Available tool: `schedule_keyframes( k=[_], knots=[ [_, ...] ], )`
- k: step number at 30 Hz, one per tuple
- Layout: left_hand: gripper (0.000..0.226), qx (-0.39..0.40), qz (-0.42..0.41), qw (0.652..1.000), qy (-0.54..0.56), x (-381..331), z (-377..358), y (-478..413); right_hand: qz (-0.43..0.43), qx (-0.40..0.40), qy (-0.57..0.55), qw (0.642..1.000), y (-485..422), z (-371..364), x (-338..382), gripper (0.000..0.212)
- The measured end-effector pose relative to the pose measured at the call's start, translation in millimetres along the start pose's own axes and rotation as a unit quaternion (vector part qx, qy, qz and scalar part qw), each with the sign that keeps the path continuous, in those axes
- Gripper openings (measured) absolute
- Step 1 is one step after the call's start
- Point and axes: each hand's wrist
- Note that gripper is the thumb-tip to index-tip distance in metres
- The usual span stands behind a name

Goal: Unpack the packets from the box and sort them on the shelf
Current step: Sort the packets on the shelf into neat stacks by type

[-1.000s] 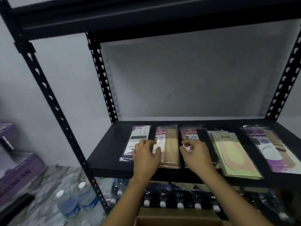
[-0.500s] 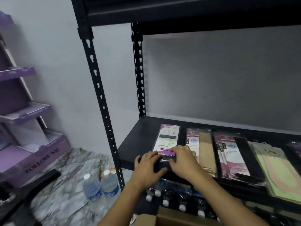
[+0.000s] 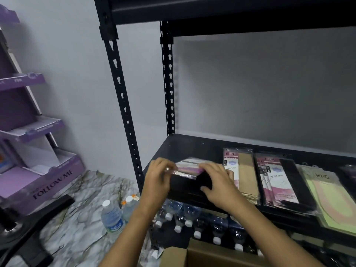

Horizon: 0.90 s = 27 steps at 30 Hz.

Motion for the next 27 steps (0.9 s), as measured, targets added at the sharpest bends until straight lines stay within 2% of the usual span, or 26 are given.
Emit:
schedule_keyframes(
  k=[4,6,8,10,12,16,20,22,25,27],
  knots=[
    [0.035,-0.066,0.016,0.989,0.129,-36.3,20.3,-31.7,0.034,-0.138,-0.100,0.985,-10.3,14.5,3.9,0.023],
    [0.030,-0.087,0.047,0.969,0.228,-51.7,25.8,-42.4,0.036,-0.171,-0.174,0.969,-13.0,26.1,12.5,0.019],
    [0.048,-0.080,0.096,0.944,0.306,-58.5,26.4,-44.8,0.012,-0.194,-0.253,0.948,-13.8,39.1,20.8,0.018],
    [0.059,-0.031,0.146,0.935,0.323,-57.9,20.9,-36.0,-0.014,-0.206,-0.330,0.921,-11.8,51.0,25.8,0.016],
    [0.058,0.025,0.170,0.932,0.320,-55.1,11.4,-20.7,-0.035,-0.206,-0.383,0.900,-7.9,62.0,26.6,0.016],
    [0.050,0.079,0.189,0.932,0.299,-53.9,-9.1,-4.0,-0.055,-0.162,-0.474,0.864,4.2,73.6,20.5,0.019],
    [0.042,0.080,0.225,0.900,0.365,-66.3,-30.0,0.0,-0.111,-0.162,-0.495,0.847,18.3,73.8,8.9,0.021],
    [0.040,0.078,0.250,0.884,0.387,-70.3,-40.1,5.5,-0.146,-0.158,-0.501,0.838,26.9,70.9,-0.8,0.032],
    [0.039,0.068,0.293,0.864,0.403,-71.0,-53.0,14.0,-0.203,-0.113,-0.442,0.866,41.5,62.9,-13.8,0.040],
    [0.039,0.054,0.312,0.864,0.392,-69.3,-58.8,19.1,-0.216,-0.069,-0.400,0.888,51.4,56.2,-16.4,0.040]
  ],
)
Point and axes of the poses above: each hand's wrist, its own y-axis away from the middle knuckle, its own z-axis out of the back of the hand, x = y × z, and after that the axes turned 5 degrees about x, right-handed
